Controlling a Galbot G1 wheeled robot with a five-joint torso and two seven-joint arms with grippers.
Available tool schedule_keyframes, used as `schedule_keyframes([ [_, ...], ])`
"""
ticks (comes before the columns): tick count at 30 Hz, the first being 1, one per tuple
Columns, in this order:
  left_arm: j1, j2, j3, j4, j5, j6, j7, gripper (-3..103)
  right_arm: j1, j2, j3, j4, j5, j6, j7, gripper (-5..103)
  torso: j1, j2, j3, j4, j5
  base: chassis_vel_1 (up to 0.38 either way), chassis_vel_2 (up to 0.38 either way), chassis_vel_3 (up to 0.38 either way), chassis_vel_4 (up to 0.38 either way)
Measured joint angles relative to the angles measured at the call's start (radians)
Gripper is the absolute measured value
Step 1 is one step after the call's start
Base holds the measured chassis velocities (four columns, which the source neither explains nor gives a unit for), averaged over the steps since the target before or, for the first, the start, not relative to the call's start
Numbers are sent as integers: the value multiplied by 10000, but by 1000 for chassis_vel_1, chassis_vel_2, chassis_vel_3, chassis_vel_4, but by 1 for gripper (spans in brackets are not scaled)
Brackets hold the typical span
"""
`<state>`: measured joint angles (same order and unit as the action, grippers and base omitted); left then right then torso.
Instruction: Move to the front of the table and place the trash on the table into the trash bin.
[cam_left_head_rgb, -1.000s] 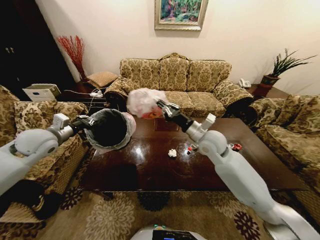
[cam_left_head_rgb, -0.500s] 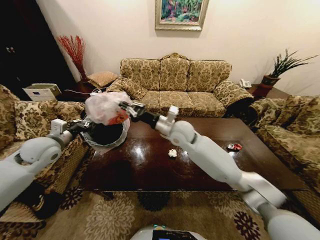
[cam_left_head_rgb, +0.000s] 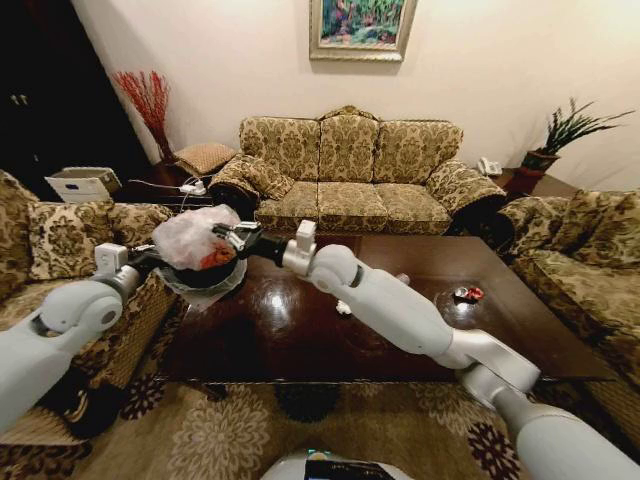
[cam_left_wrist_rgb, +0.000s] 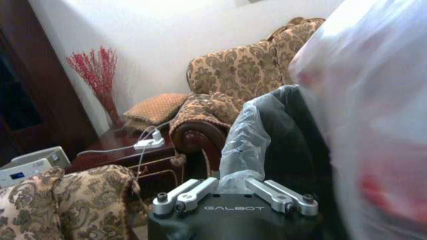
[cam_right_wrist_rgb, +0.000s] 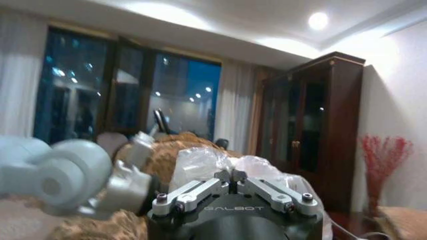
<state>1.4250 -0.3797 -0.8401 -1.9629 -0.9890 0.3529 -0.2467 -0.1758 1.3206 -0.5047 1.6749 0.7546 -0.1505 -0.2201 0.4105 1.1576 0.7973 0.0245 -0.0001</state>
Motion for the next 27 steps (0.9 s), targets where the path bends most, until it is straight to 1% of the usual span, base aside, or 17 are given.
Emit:
schedule_keyframes([
  [1, 2, -6, 0, 6, 12, -12, 37, 2, 9, 39, -3, -77, -73, 0, 31, -1, 0, 0, 0, 0, 0, 0, 0, 0, 0],
  [2, 15, -16, 0, 20, 38, -34, 70, 2, 12, 81, -3, -154, -157, 0, 70, 4, 0, 0, 0, -1, 0, 0, 0, 0, 0],
  [3, 15, -16, 0, 20, 38, -34, 70, 2, 12, 81, -3, -154, -157, 0, 70, 4, 0, 0, 0, -1, 0, 0, 0, 0, 0],
  [5, 63, -34, -2, 28, 67, -52, 165, 2, 12, 145, -23, -249, -276, 0, 142, 15, 1, 0, 0, -2, 0, 0, 0, 0, 0],
  [6, 63, -34, -2, 28, 67, -52, 165, 2, 12, 145, -23, -249, -276, 0, 142, 15, 1, 0, 0, -2, 0, 0, 0, 0, 0],
  [10, 127, -58, -2, -75, 128, -50, 398, 2, 12, 325, -162, -421, -361, 50, 227, 37, 0, 0, 0, 0, 1, 0, 0, 0, 0],
  [11, 127, -58, -2, -75, 128, -50, 398, 2, 12, 325, -162, -421, -361, 50, 227, 37, 0, 0, 0, 0, 1, 0, 0, 0, 0],
  [12, 151, -62, -2, -114, 143, -36, 467, 2, 11, 371, -178, -448, -375, 84, 250, 41, 0, 0, 0, 0, 0, 0, 0, 0, 0],
  [13, 171, -64, -2, -138, 143, -14, 504, 2, 6, 404, -178, -458, -381, 103, 265, 41, 0, 0, 0, 0, 0, 0, 0, 0, 0],
  [15, 218, -60, -3, -198, 53, 108, 581, 2, -2, 447, -175, -487, -393, 125, 284, 52, 0, 0, 0, 0, 1, 0, 0, 0, 0],
  [16, 218, -60, -3, -198, 53, 108, 581, 2, -2, 447, -175, -487, -393, 125, 284, 52, 0, 0, 0, 0, 1, 0, 0, 0, 0],
  [18, 326, 92, -40, -291, -470, 432, 720, 2, -1, 531, -156, -652, -549, 335, 322, 63, 0, 0, 0, -1, 0, 0, 0, 0, 0],
  [20, 364, 181, -66, -303, -688, 537, 750, 2, 3, 565, -133, -697, -580, 414, 342, 63, 0, 0, 0, -1, 0, 0, 0, 0, 0],
  [23, 421, 563, -177, -233, -1311, 780, 850, 2, 9, 718, 316, -709, -429, 679, 499, 80, 0, 0, 0, 1, 2, 0, 0, 0, 0],
  [24, 421, 647, -192, -166, -1368, 787, 844, 2, -5, 678, 553, -593, -314, 659, 538, 85, 1, 0, 0, 1, 2, 0, 0, 0, 0],
  [25, 421, 647, -192, -166, -1368, 787, 844, 2, -5, 678, 553, -593, -314, 659, 538, 85, 1, 0, 0, 1, 2, 0, 0, 0, 0],
  [27, 426, 748, -210, -105, -1654, 844, 783, 2, -164, 335, 1009, -125, -115, 453, 785, 95, 0, 0, 0, 4, 2, 0, 0, 0, 0],
])
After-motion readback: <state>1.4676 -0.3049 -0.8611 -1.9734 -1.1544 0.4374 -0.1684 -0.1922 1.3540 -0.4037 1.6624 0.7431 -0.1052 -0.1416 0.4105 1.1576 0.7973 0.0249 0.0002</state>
